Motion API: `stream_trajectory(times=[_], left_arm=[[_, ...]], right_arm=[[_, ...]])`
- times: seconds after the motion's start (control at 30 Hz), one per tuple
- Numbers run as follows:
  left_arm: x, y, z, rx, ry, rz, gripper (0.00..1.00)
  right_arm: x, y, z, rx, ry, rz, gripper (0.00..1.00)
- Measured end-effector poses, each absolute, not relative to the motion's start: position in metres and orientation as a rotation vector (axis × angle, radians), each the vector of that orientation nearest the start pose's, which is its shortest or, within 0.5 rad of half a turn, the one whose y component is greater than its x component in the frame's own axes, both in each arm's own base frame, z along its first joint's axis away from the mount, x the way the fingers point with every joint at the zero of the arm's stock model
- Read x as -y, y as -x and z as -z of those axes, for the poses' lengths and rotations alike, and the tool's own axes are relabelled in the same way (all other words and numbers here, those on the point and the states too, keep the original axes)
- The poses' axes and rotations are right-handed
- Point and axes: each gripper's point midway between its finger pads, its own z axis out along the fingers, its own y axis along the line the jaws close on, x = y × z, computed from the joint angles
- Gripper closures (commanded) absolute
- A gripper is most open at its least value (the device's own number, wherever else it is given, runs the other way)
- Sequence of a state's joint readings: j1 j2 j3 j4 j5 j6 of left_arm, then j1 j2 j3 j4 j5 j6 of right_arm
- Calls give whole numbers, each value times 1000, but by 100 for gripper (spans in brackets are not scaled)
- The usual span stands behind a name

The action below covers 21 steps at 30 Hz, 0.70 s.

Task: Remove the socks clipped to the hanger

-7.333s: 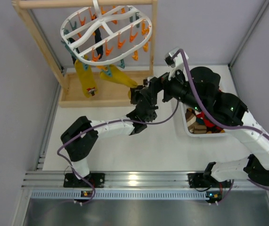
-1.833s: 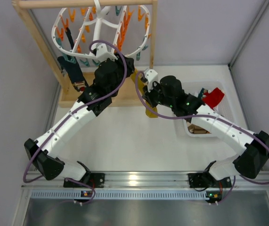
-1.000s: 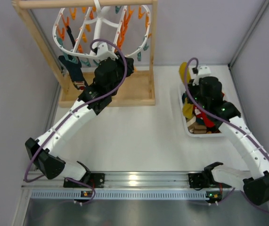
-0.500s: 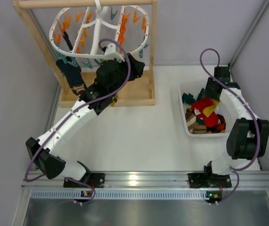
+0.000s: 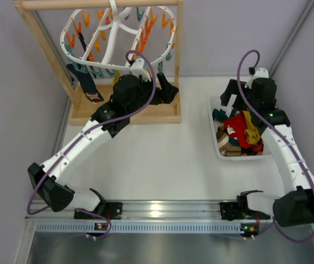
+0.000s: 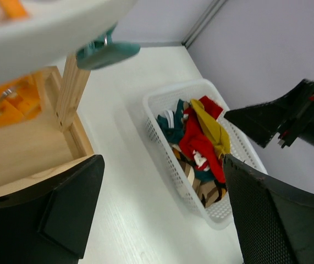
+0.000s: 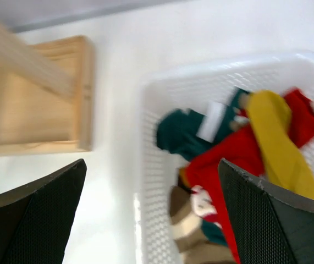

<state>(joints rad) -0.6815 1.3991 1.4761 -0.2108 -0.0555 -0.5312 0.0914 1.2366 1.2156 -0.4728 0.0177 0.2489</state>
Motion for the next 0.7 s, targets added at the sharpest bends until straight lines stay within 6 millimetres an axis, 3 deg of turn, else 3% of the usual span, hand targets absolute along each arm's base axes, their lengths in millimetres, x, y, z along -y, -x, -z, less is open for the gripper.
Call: stream_trajectory(times=[0.03, 0.1, 0.17, 0.3, 0.4, 0.6, 0.7], left_arm=[[296, -345, -380, -1788, -102, 846, 1], [290, -336, -373, -1814, -125, 829, 1], [283, -330, -371, -1823, -136, 807, 1], [256, -314, -377, -1819, -123, 736, 1], [228, -301, -385, -1801, -87, 660, 1], [149, -275, -398, -1761, 98, 433, 1], [111, -266, -392, -1769, 197, 289, 1]], right_arm=[[-56, -376, -272, -2029, -131, -246, 0], [-89, -373, -279, -1976, -36, -357, 0], [-123, -368, -272, -1966, 49, -451, 1], [-202, -347, -239, -1978, 221, -635, 0], [-242, -333, -230, -1953, 293, -710, 1], [-329, -312, -253, -1770, 398, -783, 1], [-373, -305, -254, -1724, 430, -759, 0]])
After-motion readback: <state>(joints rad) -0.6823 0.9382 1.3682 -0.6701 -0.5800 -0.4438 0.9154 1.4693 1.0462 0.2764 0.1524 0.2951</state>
